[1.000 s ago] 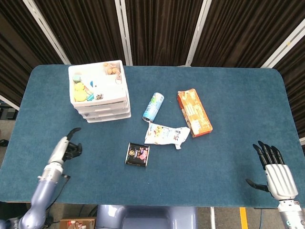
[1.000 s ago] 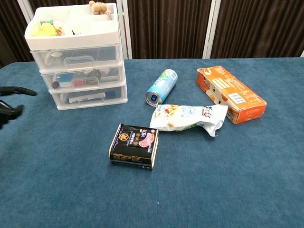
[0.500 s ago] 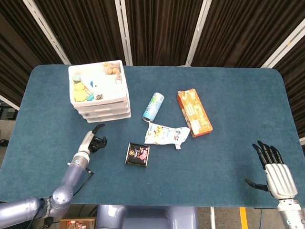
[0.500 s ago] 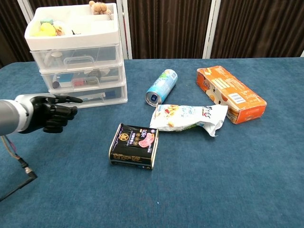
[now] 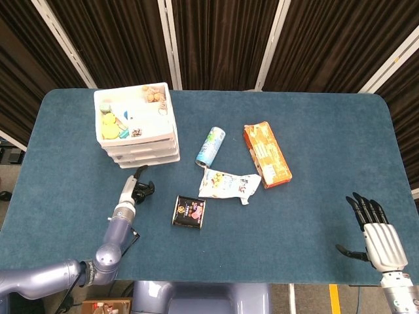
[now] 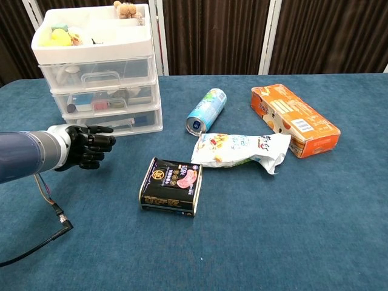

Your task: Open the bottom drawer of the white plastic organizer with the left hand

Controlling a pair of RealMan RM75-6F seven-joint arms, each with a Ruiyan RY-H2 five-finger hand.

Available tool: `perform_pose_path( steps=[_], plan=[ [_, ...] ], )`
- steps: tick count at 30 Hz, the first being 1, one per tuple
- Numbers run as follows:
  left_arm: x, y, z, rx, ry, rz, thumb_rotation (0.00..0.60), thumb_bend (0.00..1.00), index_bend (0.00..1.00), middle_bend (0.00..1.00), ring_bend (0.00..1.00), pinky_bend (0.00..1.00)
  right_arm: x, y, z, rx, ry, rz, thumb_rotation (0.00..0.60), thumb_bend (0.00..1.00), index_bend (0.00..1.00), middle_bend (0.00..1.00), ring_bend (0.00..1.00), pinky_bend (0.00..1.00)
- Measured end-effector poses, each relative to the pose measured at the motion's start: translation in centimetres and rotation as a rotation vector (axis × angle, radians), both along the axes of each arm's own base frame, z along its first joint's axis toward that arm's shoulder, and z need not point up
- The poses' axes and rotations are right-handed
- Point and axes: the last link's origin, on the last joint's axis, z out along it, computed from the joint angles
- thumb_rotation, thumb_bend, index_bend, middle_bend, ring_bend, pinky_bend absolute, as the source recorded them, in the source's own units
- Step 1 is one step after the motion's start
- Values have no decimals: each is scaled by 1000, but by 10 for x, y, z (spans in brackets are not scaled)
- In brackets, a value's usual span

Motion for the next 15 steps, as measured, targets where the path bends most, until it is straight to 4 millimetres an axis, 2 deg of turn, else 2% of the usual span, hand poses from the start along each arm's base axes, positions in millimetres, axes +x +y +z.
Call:
perform_pose_path(
  steps=[15],
  plan=[
    [7,17,-14,2,-115,65,600,668,86,994,986,968,0,-3,-1,11,-13,-5,600,99,0,0,0,13]
  ],
)
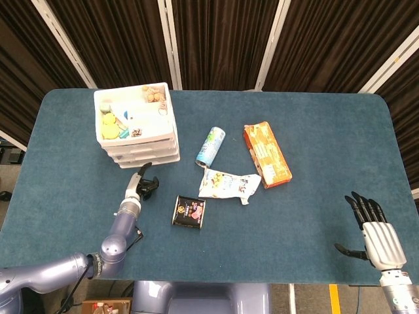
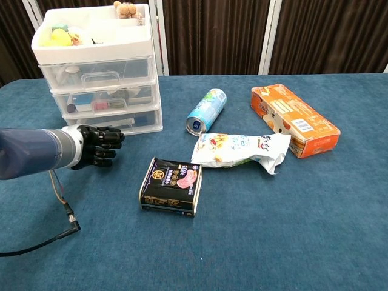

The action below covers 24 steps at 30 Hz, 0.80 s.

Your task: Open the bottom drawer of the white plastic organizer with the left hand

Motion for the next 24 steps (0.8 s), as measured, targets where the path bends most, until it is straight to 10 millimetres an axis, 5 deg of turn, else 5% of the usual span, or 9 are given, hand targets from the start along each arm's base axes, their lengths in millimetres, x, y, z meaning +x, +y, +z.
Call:
perform_pose_path(
  steps=[24],
  plan=[
    [22,14,-17,-10,-42,-8,600,668,146,995,987,969,0,0,0,5,-5,-5,600,99,0,0,0,13]
  ],
)
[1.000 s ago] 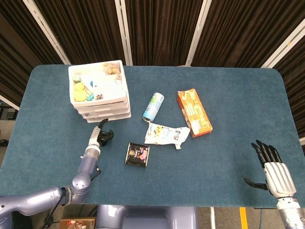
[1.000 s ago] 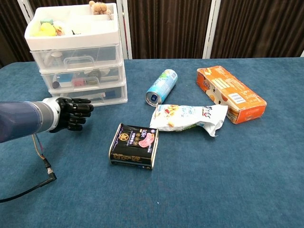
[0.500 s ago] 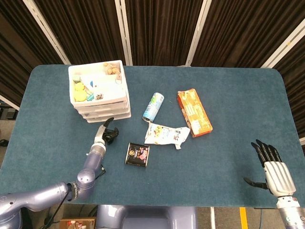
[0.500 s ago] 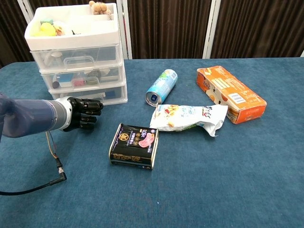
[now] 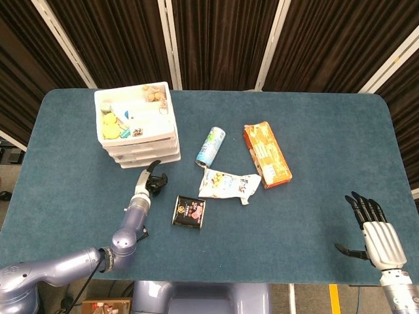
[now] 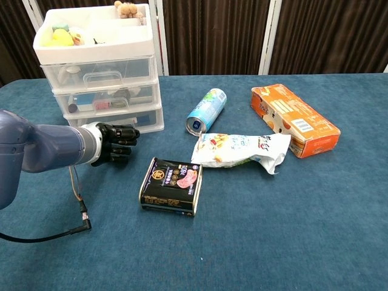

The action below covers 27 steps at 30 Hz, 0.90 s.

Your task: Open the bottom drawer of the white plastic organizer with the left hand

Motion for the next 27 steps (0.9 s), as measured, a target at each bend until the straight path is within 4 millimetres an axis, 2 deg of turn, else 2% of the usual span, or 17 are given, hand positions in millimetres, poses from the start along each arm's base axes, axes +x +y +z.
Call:
perform_pose_path(
  steps=[8,18,21,27],
  plan=[
    [5,-3,-5,-17,-5,-21,600,672,237,996,986,968,-1,0,0,1,0,-5,600,101,0,0,0,13],
    [4,-18,-8,-50,3,-57,600,673,244,997,986,969,0,0,0,-1,-2,-7,600,101,0,0,0,13],
    [3,-24,-9,-61,2,-67,600,673,236,996,986,969,0,1,0,-1,-3,-8,600,101,0,0,0,13],
    [1,-39,-8,-76,-2,-93,600,673,116,994,986,968,0,1,1,-3,-5,-9,600,100,0,0,0,13]
  ],
)
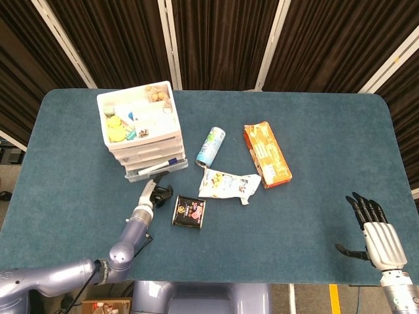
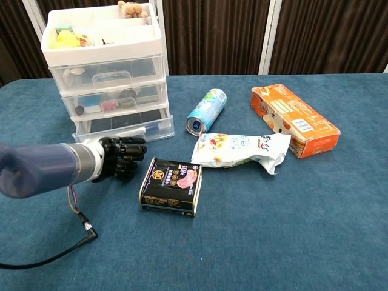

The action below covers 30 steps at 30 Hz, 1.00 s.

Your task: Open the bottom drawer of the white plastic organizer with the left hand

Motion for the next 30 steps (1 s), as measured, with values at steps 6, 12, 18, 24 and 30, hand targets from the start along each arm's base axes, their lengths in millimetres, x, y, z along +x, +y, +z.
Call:
perform_pose_path(
  steps=[6,12,18,24,30],
  plan=[
    [-16,-16,10,-11,35,-33,600,673,104,994,985,968,0,1,0,-4,-4,2,600,101,0,0,0,13],
    [-29,-24,24,-27,103,-107,600,672,123,995,985,969,0,1,0,-4,-4,-4,600,101,0,0,0,13],
    [-33,-32,40,-64,128,-176,600,672,169,994,985,968,0,1,0,-4,-1,-5,600,101,0,0,0,13],
    [-26,-38,50,-54,168,-292,600,672,189,997,985,968,0,1,0,-6,0,-6,600,101,0,0,0,13],
    [-18,-31,66,51,300,-421,600,673,197,999,986,968,0,1,-1,-3,0,-7,600,101,0,0,0,13]
  ],
)
